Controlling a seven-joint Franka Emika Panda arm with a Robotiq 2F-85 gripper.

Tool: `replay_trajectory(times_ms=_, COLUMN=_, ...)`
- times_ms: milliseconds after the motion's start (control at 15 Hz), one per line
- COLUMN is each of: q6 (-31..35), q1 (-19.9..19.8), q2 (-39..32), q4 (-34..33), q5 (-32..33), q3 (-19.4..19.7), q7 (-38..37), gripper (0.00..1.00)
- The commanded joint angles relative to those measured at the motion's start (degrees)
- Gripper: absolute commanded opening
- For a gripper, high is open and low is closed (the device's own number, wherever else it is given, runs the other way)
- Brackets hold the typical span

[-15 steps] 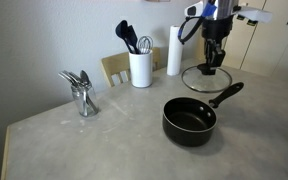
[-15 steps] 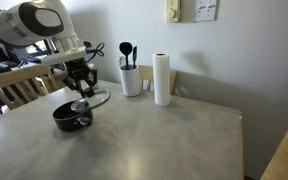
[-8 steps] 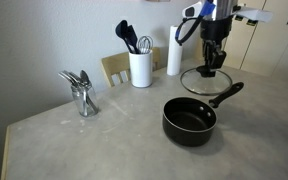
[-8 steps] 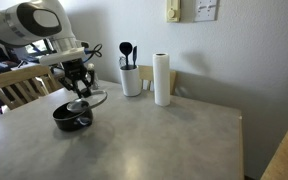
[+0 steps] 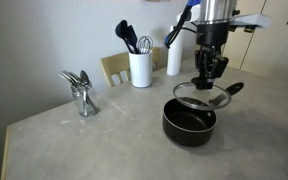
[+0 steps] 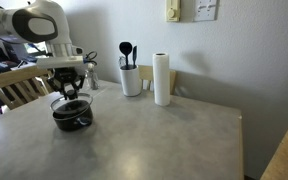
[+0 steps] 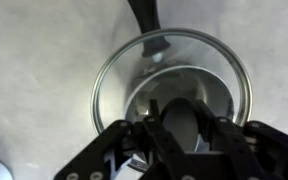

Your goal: Put the glass lid on top of the black pot

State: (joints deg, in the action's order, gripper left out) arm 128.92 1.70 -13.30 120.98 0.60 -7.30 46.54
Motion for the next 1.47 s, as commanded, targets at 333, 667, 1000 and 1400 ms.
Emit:
replay_trajectory(times_ms=333, q6=-0.68, q1=2.64, q2=-0.97, q4=0.14, q5=-1.83, q3=-2.88, q7=-1.35, gripper=0.39)
replay_trajectory(times_ms=667, q6=2.57, q1=2.09, q2=-1.57, q4=1.6, q5=0.09, q3=-1.5, q7=-4.01, gripper=0.14)
replay_trajectory(times_ms=1000, q6=8.73, q1=1.36, q2=-5.22, q4=0.31, q5=1.79, q3=-0.49, q7=-5.35, gripper=0.14)
replay_trajectory(times_ms=1400, q6=9.27, q1=1.9, q2=-6.48, q4=-1.36, q5=1.13, q3=-2.34, q7=-5.32, gripper=0.14)
